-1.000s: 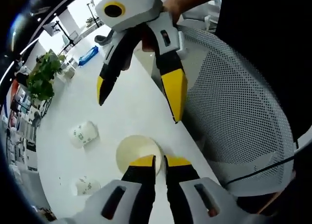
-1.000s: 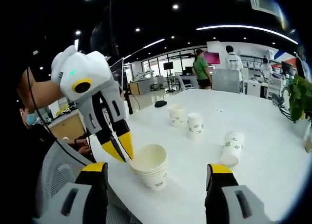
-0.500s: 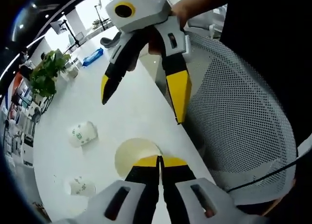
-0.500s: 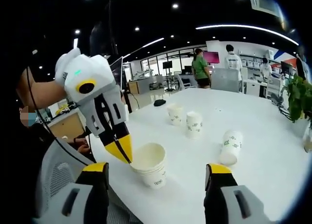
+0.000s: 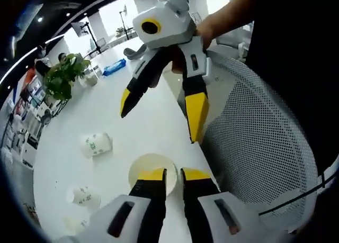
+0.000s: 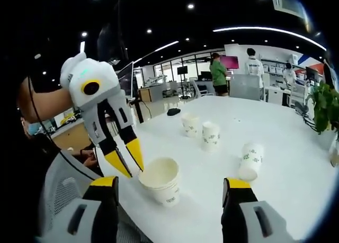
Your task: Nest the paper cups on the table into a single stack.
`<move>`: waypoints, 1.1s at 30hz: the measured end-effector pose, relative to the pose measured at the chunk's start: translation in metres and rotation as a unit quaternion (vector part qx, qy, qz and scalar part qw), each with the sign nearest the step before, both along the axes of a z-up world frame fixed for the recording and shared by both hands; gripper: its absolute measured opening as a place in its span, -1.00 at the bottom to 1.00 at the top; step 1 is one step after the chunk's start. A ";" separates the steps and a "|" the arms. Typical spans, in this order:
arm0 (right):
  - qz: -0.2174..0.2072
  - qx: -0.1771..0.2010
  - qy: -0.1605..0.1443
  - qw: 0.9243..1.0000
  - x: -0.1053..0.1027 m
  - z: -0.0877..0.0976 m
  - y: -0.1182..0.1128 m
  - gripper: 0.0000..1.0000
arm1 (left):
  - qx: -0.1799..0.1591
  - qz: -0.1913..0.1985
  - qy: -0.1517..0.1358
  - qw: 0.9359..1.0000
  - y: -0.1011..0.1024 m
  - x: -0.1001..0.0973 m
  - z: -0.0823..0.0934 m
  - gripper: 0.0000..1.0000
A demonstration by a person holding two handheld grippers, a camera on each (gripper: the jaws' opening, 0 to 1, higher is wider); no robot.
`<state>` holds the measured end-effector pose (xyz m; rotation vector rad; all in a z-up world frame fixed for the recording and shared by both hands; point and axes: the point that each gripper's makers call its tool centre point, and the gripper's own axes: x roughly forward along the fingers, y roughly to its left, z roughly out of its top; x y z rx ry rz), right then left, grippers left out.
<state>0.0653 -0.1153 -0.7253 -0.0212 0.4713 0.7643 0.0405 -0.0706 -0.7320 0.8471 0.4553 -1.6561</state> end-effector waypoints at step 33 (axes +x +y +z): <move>-0.117 -0.081 -0.025 0.989 0.097 -0.023 -0.054 0.49 | -0.237 0.322 0.019 0.916 0.056 0.049 0.051 0.23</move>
